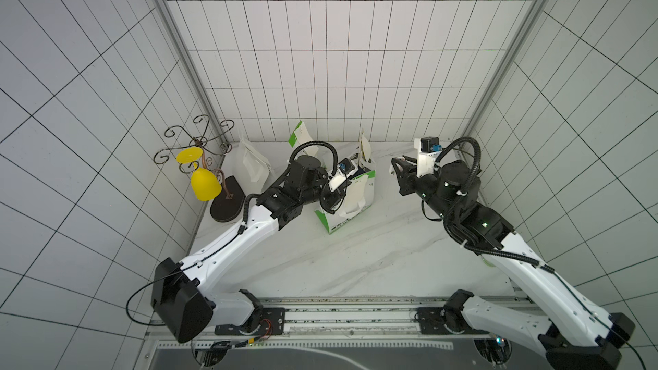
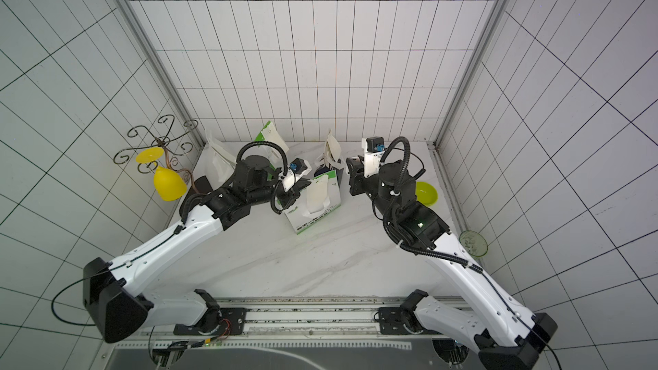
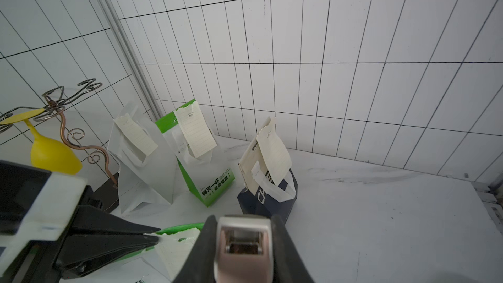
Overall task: Staple the receipts to the bags
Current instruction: Place the takeout bag at the center of the board.
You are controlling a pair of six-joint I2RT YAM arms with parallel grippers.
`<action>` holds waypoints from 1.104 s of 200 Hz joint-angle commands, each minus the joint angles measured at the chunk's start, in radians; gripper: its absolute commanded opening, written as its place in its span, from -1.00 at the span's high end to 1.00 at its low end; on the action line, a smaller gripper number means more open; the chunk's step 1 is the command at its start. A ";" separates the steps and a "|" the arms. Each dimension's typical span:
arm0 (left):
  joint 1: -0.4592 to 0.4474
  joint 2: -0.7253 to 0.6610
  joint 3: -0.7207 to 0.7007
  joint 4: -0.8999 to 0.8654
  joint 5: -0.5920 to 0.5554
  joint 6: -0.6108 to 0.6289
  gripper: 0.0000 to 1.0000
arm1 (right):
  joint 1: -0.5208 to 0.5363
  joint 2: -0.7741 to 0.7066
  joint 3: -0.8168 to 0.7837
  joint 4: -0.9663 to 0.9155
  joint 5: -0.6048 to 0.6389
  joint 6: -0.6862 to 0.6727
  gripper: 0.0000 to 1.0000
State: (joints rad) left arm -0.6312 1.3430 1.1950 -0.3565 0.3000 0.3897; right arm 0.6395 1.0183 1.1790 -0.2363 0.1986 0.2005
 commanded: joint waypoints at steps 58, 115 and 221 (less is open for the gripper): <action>0.051 0.078 0.034 0.037 0.039 -0.039 0.53 | -0.196 0.177 0.208 -0.506 -0.258 0.075 1.00; 0.051 0.030 -0.013 0.123 -0.030 -0.063 -0.10 | -0.271 0.340 0.012 -0.523 -0.347 0.087 1.00; 0.045 -0.227 -0.069 0.300 -0.270 -0.137 -0.52 | -0.297 0.664 -0.053 -0.640 -0.354 -0.018 1.00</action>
State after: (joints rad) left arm -0.5774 1.2072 1.1492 -0.1429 0.1577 0.2867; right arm 0.3466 1.6424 1.1797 -0.8093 -0.1707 0.2138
